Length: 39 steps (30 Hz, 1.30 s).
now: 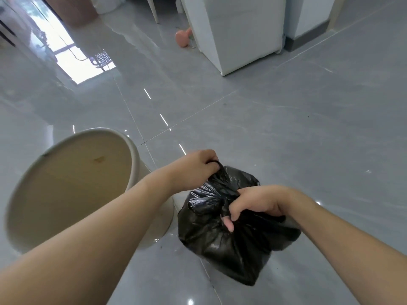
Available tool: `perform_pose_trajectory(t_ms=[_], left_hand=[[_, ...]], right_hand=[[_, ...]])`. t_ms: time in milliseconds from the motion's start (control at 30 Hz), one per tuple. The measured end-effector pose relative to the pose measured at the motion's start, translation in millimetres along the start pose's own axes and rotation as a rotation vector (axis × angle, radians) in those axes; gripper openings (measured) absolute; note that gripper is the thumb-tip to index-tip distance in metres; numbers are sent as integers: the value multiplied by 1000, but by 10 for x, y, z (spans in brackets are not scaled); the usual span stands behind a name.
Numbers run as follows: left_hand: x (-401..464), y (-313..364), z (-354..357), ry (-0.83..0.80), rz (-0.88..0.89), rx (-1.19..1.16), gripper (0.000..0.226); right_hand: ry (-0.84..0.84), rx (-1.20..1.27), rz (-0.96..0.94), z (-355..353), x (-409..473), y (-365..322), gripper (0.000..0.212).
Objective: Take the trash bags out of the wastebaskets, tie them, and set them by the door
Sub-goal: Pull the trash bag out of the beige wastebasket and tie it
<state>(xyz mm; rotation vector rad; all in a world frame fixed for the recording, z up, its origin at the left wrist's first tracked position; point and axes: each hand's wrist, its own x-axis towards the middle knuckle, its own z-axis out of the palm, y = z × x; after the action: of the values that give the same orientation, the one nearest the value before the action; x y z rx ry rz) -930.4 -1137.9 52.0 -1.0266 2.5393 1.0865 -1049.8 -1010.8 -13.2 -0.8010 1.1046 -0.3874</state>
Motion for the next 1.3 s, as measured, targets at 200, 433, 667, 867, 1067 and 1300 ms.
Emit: perform_pose_trajectory(t_ms=[200, 433, 667, 867, 1067, 1300], left_hand=[[-29, -117, 413, 111, -179, -374, 19], [-37, -149, 655, 133, -254, -214, 18], [-145, -234, 664, 301, -187, -154, 26], [-197, -289, 639, 253, 29, -298, 25], [-99, -319, 711, 115, -88, -62, 28], [-25, -289, 756, 99, -256, -250, 27]], right_hand=[[141, -322, 156, -13, -146, -231, 18], [905, -1251, -26, 407, -208, -160, 4], [1046, -1373, -354, 420, -227, 243, 25], [756, -791, -219, 153, -235, 208, 20], [1071, -1111, -496, 188, -239, 344, 6], [1261, -1287, -673, 276, -195, 525, 40]])
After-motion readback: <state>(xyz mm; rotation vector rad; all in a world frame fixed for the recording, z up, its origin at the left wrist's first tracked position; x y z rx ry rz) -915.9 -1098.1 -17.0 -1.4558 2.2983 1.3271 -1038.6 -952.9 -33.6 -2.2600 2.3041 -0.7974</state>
